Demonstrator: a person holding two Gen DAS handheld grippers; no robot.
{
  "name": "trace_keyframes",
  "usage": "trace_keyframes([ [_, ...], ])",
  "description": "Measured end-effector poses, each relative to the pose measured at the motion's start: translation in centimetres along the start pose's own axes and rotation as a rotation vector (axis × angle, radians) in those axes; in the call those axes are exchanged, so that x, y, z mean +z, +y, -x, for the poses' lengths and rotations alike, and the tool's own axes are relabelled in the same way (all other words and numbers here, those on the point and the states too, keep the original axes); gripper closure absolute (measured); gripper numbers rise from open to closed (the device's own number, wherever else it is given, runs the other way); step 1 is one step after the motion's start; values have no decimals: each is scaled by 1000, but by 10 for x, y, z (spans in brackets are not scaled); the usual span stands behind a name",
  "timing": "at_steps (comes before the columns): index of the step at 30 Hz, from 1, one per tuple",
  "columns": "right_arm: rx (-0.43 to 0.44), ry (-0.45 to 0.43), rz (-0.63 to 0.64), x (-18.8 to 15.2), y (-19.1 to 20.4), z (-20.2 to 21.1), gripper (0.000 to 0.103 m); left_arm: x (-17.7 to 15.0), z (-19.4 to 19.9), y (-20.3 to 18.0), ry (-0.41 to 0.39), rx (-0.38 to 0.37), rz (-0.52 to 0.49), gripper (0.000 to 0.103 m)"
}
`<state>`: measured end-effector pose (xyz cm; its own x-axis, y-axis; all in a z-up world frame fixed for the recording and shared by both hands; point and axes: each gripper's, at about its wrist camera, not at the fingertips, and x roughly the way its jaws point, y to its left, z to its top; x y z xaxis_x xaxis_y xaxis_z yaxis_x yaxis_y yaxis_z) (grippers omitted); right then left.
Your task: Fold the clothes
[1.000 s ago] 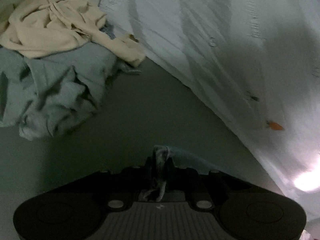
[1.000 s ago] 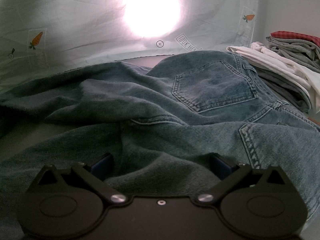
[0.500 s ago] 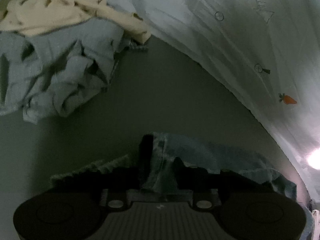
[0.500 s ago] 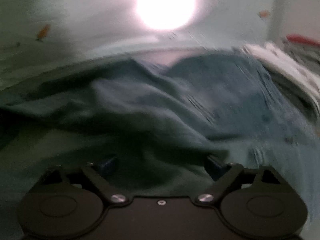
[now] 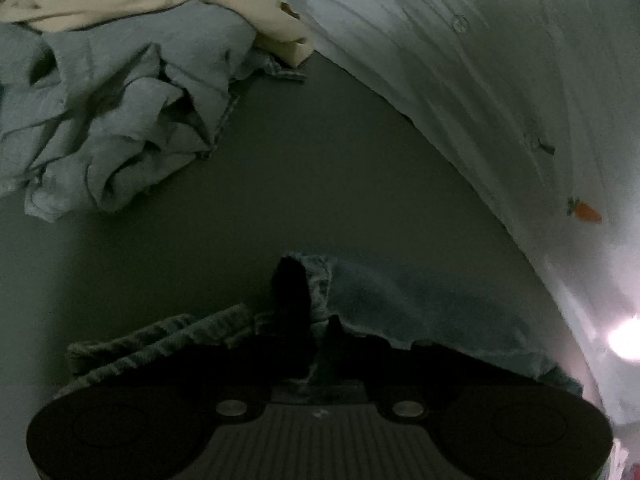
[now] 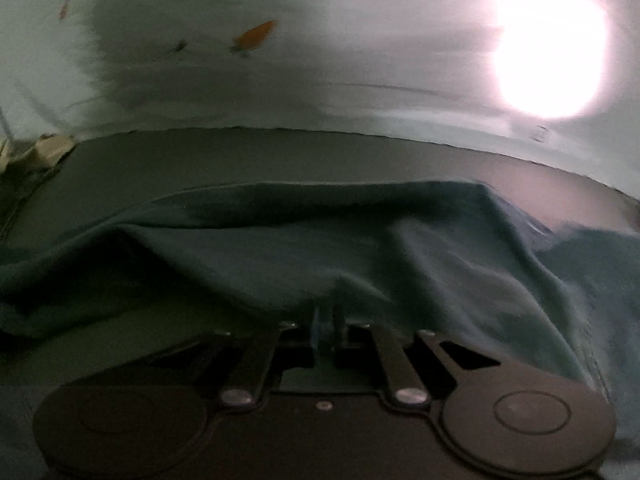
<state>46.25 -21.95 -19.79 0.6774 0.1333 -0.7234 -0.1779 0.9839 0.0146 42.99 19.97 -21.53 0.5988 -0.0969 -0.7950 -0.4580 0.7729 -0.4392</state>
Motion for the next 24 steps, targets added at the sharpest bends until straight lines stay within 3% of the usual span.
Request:
trace_keyframes([
  [13, 90, 21, 4, 43, 14, -42, 98, 27, -10, -19, -44, 42, 45, 95],
  [24, 170, 90, 59, 64, 41, -83, 98, 54, -37, -34, -68, 66, 91, 95],
])
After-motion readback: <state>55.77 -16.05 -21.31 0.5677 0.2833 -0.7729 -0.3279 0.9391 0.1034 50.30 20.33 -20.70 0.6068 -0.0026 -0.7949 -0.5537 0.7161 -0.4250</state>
